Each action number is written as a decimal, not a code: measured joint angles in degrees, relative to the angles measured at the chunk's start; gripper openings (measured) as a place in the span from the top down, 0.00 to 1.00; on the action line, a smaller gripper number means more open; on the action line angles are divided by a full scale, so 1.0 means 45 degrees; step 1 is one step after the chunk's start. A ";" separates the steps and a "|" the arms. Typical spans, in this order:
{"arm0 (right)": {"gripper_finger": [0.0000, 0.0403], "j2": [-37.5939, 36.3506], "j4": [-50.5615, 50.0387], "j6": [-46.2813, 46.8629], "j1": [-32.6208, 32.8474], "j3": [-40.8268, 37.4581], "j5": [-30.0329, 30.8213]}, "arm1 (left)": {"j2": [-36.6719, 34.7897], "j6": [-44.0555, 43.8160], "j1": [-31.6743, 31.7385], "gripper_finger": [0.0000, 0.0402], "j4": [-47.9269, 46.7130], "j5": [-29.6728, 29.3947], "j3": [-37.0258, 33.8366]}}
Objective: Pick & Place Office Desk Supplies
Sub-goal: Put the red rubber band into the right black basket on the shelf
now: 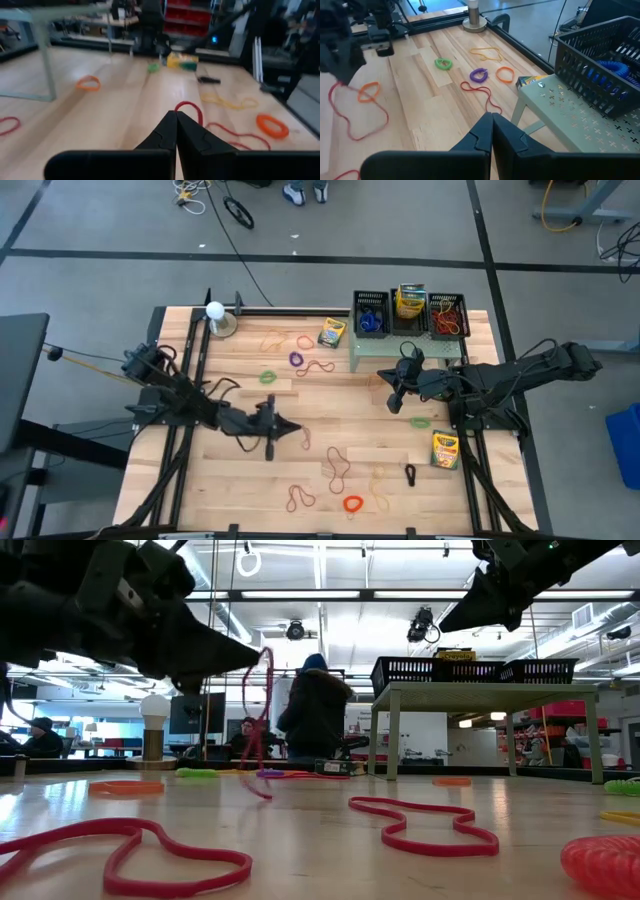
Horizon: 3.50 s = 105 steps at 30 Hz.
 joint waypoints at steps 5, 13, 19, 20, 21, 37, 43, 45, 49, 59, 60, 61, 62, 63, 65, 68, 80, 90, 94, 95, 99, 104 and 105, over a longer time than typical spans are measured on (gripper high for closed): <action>0.97 -0.0002 0.0002 0.0000 0.0004 0.0000 0.0000 | -0.0002 0.0445 0.0432 0.99 0.1928 0.0004 -0.0846; 0.97 0.0000 0.0001 0.0001 0.0003 0.0000 0.0001 | -0.0005 0.0679 0.1194 0.99 0.1905 0.0490 -0.0884; 0.97 0.0000 0.0003 0.0000 0.0004 0.0000 0.0001 | -0.0005 0.0824 0.1903 0.99 0.1792 0.0680 -0.0879; 0.97 0.0000 0.0000 0.0000 0.0004 0.0000 0.0001 | -0.0005 0.0845 0.2022 0.99 0.1796 0.0803 -0.0879; 0.97 0.0000 0.0000 0.0000 0.0004 0.0000 0.0001 | -0.0005 0.0845 0.2117 0.99 0.1799 0.0956 -0.0877; 0.97 0.0000 0.0005 0.0000 0.0002 0.0000 -0.0001 | 0.0000 -0.0292 0.2072 0.99 0.1789 0.1678 -0.0614; 0.97 0.0000 0.0000 0.0000 0.0001 0.0000 -0.0004 | 0.0000 -0.0254 0.2452 0.99 0.0432 0.1779 0.0534; 0.97 0.0000 0.0005 0.0000 0.0000 0.0000 -0.0004 | 0.0000 -0.0191 0.2665 0.99 -0.0551 0.1799 0.1203; 0.97 0.0000 0.0005 0.0001 0.0001 0.0000 -0.0002 | 0.0185 0.0452 0.3031 0.99 -0.2112 0.2743 0.2542; 0.97 -0.0005 0.0030 -0.4714 -0.0083 0.0000 0.0467 | 0.1479 0.1230 0.3218 0.99 -0.0169 0.4080 0.3175; 0.97 -0.0003 0.0033 -0.5103 -0.0083 0.0000 0.0467 | 0.1564 0.1108 0.3305 0.99 -0.0206 0.4079 0.3237; 0.97 -0.0005 0.0034 -0.5358 -0.0083 0.0000 0.0462 | 0.1649 0.1019 0.3381 0.99 -0.0211 0.4093 0.3301; 0.97 -0.0005 0.0034 -0.5515 -0.0083 0.0000 0.0457 | 0.1768 0.0922 0.3465 0.99 -0.0197 0.4164 0.3393; 0.97 -0.0004 0.0034 -0.5542 -0.0083 0.0000 0.0453 | 0.1862 0.0829 0.3554 0.99 -0.0208 0.4340 0.3479; 0.97 -0.0005 0.0034 -0.5538 -0.0083 0.0000 0.0456 | 0.2053 0.0691 0.3712 0.99 -0.0212 0.4699 0.3653; 0.97 -0.0005 0.0024 -0.5538 -0.0083 0.0000 0.0453 | 0.2281 0.0689 0.3800 0.99 -0.0225 0.5155 0.3957; 0.97 -0.0005 0.0886 -0.2186 -0.0073 0.0000 0.0069 | 0.2448 0.0712 0.3980 0.99 -0.0573 0.4929 0.4367; 0.99 0.0314 0.2261 -0.0788 -0.0399 0.0000 -0.3143 | 0.2448 0.0737 0.4125 0.99 -0.0566 0.4990 0.4357; 0.98 0.1588 0.2635 -0.0517 0.0252 -0.0005 -0.3275 | 0.2448 0.0809 0.4120 0.99 -0.0565 0.4825 0.4357; 0.98 0.2012 0.2785 -0.0383 0.0381 -0.0005 -0.3215 | 0.2448 0.0847 0.4120 0.99 -0.0561 0.4769 0.4352; 0.96 0.3509 0.3715 0.0153 0.0763 -0.0005 -0.3028 | 0.2445 0.0873 0.4122 0.99 -0.0532 0.4672 0.4347; 0.92 0.3928 0.3625 0.0887 0.0907 -0.0005 -0.2448 | 0.2443 0.0869 0.4096 0.99 -0.0546 0.4677 0.4343; 0.90 0.3929 0.3563 0.0994 0.0934 -0.0005 -0.2401 | 0.2443 0.0869 0.4096 0.99 -0.0551 0.4677 0.4343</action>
